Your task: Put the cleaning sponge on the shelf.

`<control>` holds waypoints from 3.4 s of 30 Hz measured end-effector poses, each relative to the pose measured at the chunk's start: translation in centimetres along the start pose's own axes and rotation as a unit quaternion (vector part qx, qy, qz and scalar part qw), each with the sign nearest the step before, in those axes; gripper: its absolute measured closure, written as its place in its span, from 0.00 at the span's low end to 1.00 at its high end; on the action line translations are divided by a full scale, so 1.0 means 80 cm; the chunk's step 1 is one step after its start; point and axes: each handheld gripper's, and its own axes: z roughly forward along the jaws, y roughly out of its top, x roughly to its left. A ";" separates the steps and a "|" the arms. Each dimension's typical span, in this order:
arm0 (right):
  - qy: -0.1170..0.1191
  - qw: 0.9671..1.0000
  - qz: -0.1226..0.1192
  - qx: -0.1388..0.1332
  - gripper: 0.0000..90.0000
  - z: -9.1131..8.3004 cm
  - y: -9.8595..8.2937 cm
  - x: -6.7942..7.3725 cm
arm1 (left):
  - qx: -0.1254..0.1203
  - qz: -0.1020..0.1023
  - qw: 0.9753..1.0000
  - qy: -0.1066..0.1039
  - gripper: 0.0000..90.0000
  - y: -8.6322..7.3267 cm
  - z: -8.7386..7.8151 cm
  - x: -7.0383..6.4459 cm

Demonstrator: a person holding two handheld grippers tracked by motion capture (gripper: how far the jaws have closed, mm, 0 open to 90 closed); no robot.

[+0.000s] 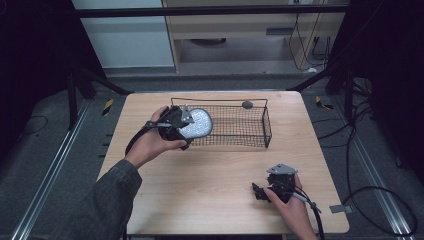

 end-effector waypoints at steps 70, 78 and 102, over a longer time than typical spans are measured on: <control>0.001 1.000 -0.005 0.000 0.00 0.000 0.000 -0.001 | 0.014 0.037 0.999 -0.002 0.13 0.044 0.080 0.044; 0.001 1.000 -0.007 0.001 0.00 0.000 0.000 -0.001 | 0.016 0.038 0.999 -0.001 0.13 0.046 0.087 0.050; 0.001 1.000 -0.007 0.001 0.00 0.000 0.000 -0.001 | 0.025 0.035 0.999 -0.009 0.12 0.029 0.101 0.060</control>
